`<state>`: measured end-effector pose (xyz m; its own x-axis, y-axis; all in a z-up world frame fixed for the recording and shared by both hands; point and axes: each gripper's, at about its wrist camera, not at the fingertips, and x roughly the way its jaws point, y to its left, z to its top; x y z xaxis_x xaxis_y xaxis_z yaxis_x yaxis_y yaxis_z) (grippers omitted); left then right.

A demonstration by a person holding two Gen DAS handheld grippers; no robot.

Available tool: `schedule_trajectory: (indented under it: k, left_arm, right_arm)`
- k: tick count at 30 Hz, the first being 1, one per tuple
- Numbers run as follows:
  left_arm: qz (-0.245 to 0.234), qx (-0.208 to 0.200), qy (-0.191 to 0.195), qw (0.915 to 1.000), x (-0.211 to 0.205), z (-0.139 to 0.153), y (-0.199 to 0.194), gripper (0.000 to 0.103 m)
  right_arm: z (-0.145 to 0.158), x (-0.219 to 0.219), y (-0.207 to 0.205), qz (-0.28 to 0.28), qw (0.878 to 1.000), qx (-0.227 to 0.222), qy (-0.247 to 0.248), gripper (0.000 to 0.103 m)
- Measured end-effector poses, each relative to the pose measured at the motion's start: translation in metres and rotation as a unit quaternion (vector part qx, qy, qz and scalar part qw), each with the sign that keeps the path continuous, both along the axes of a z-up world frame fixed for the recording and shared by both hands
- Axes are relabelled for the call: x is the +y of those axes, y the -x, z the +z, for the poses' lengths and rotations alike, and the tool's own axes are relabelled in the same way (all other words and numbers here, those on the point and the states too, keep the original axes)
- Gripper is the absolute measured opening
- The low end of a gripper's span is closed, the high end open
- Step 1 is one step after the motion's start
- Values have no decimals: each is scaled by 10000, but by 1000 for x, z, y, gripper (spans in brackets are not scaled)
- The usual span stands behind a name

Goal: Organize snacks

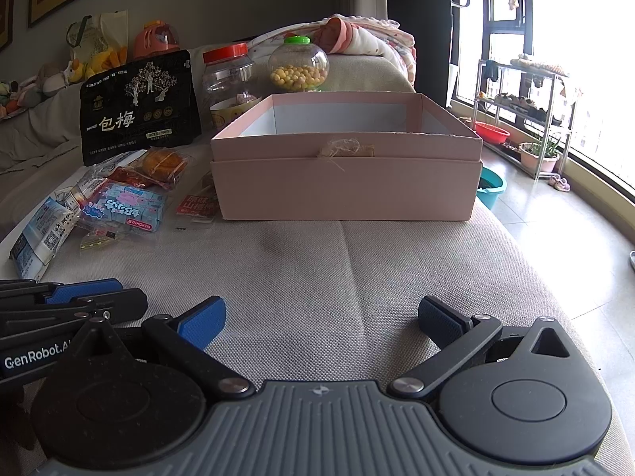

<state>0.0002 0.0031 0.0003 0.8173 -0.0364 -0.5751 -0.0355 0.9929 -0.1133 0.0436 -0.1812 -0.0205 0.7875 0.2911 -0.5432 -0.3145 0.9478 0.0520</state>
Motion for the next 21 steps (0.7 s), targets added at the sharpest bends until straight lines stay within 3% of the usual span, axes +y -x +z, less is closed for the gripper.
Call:
schedule_trajectory:
  k: [10,15,21]
  left_arm:
    - [-6,4,4,10000,0,0,0,25]
    - [-162,202,78,9996,5,4,-3,25]
    - [-465,782,835,9923,26,15,-6,25]
  right_arm:
    - [0,1,-1,22,10000,-23,-21,103]
    - [10,-6,-12,326,9980,516,-133,103]
    - [15,-15,-19,677,9927,984,-181,103]
